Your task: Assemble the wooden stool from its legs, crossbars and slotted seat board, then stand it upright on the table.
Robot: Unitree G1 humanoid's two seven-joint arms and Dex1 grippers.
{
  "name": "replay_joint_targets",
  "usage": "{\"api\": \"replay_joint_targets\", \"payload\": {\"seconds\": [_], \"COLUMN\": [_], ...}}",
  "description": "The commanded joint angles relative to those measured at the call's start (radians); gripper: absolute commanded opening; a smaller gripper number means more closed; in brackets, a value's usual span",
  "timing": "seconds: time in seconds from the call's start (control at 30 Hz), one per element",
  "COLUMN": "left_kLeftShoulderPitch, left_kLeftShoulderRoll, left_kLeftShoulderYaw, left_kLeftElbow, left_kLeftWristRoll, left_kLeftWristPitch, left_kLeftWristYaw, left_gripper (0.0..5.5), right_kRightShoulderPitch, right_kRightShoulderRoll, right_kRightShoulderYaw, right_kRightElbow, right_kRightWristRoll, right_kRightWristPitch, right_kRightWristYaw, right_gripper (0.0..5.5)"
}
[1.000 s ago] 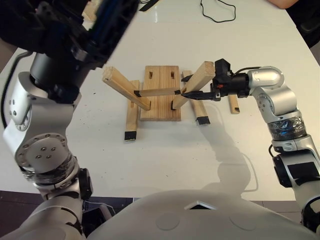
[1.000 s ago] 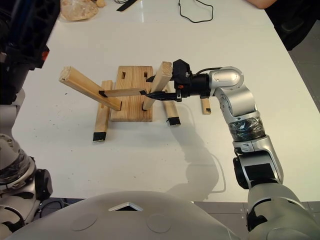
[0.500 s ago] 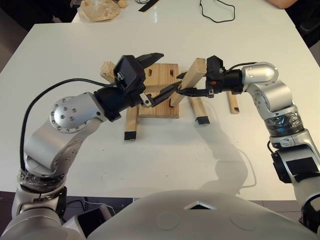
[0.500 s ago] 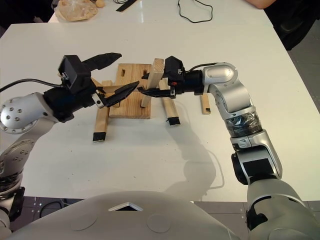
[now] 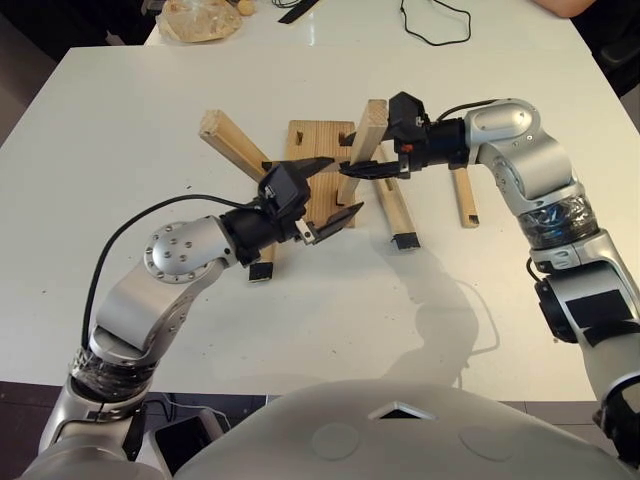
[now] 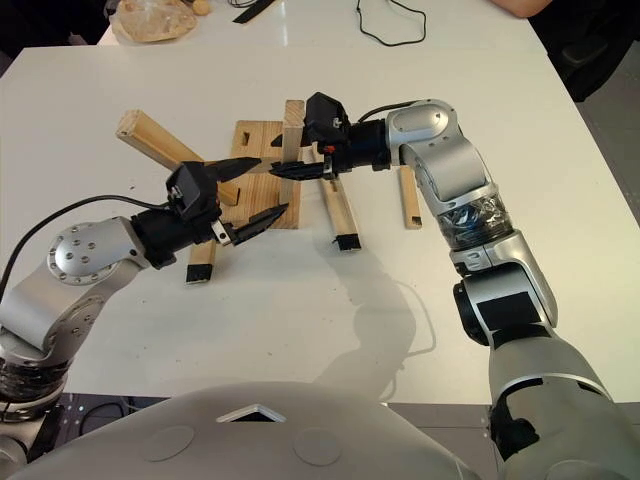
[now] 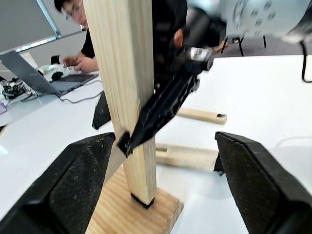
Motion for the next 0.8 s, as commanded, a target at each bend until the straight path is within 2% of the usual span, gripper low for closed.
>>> {"api": "replay_joint_targets", "payload": {"seconds": [0.03,0.23,0.47,0.67,0.8], "left_kLeftShoulderPitch": [-0.013,-0.002,-0.022,-0.034,-0.031], "left_kLeftShoulderRoll": [-0.035,-0.074,-0.106,-0.126,-0.149], "left_kLeftShoulderYaw": [-0.030,-0.043,-0.001,0.005,0.006], "left_kLeftElbow": [0.041,0.017,-0.019,0.072,0.152], "left_kLeftWristRoll": [0.061,0.090,0.111,0.150,0.102], "left_kLeftWristPitch": [-0.031,-0.054,-0.052,-0.049,-0.060], "left_kLeftWristYaw": [-0.009,-0.017,0.007,0.017,-0.041], "left_gripper": [3.81,3.81,3.81,3.81,3.81], "right_kRightShoulderPitch": [0.034,-0.022,-0.038,-0.017,0.002], "right_kRightShoulderRoll": [-0.023,-0.010,-0.030,-0.031,-0.031], "right_kRightShoulderYaw": [0.090,0.132,0.126,0.124,0.118], "right_kRightElbow": [0.056,0.123,0.177,0.170,0.152], "right_kRightWristRoll": [-0.112,-0.131,-0.143,-0.139,-0.130], "right_kRightWristPitch": [0.080,0.084,0.059,0.050,0.053], "right_kRightWristYaw": [0.023,0.062,0.084,0.081,0.071], "right_gripper": [2.03,2.03,2.03,2.03,2.03]}}
